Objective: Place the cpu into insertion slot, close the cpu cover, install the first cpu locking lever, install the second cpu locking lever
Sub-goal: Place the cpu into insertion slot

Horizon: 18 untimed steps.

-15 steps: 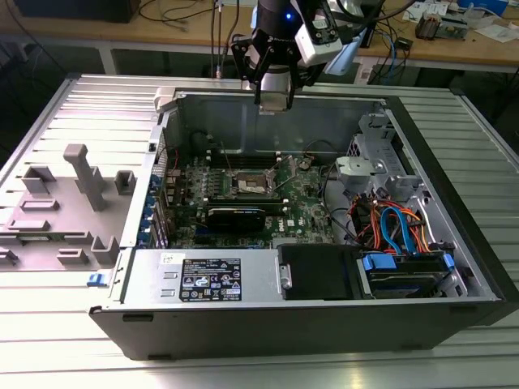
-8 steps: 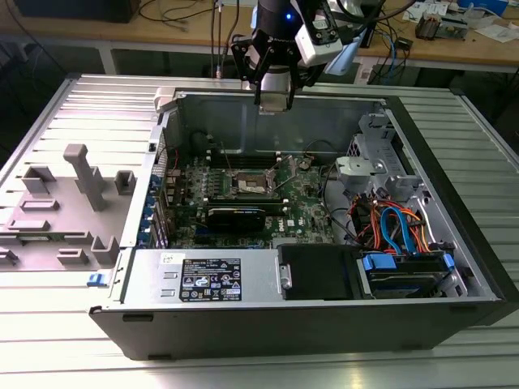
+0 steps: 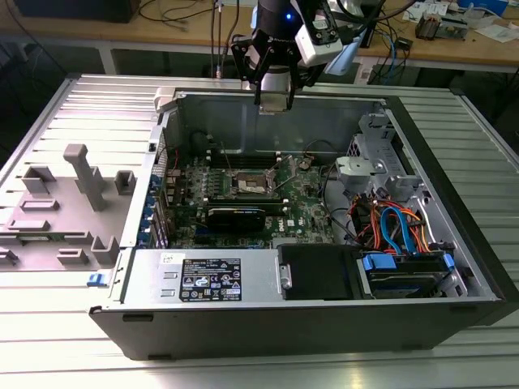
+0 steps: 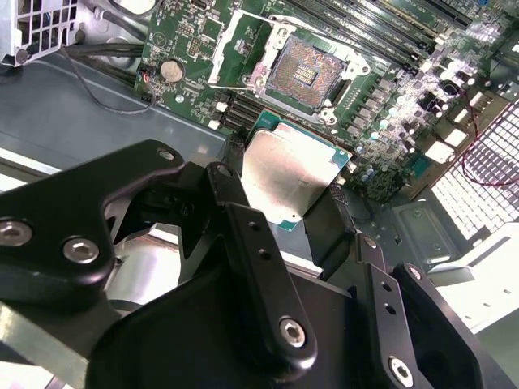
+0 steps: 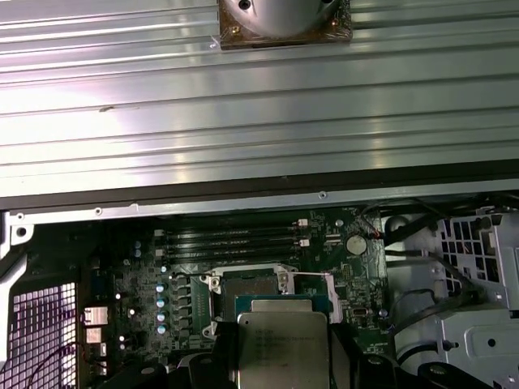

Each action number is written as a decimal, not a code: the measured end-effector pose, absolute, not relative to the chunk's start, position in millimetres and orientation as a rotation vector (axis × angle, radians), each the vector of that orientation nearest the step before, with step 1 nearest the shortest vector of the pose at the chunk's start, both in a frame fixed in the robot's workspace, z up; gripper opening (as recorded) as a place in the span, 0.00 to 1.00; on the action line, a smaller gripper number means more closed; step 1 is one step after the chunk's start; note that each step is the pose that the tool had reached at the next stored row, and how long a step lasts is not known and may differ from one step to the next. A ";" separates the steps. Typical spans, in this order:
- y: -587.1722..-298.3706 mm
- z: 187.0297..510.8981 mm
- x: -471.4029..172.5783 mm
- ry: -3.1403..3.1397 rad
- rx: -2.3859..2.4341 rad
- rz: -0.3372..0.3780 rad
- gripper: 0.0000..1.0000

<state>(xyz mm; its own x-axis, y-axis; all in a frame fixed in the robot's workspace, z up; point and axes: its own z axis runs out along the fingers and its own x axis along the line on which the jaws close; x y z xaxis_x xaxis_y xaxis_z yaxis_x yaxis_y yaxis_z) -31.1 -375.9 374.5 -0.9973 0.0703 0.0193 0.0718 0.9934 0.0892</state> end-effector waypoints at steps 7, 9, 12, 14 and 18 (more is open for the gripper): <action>-376.0 374.5 -31.1 -3.120 -0.154 -0.141 0.55; -376.0 374.5 -31.1 -3.119 -0.164 -0.141 0.55; -376.1 374.5 -31.1 -3.119 -0.179 -0.141 0.55; -376.2 374.5 -31.1 -3.119 -0.189 -0.141 0.55; -376.4 374.4 -31.1 -3.118 -0.200 -0.141 0.55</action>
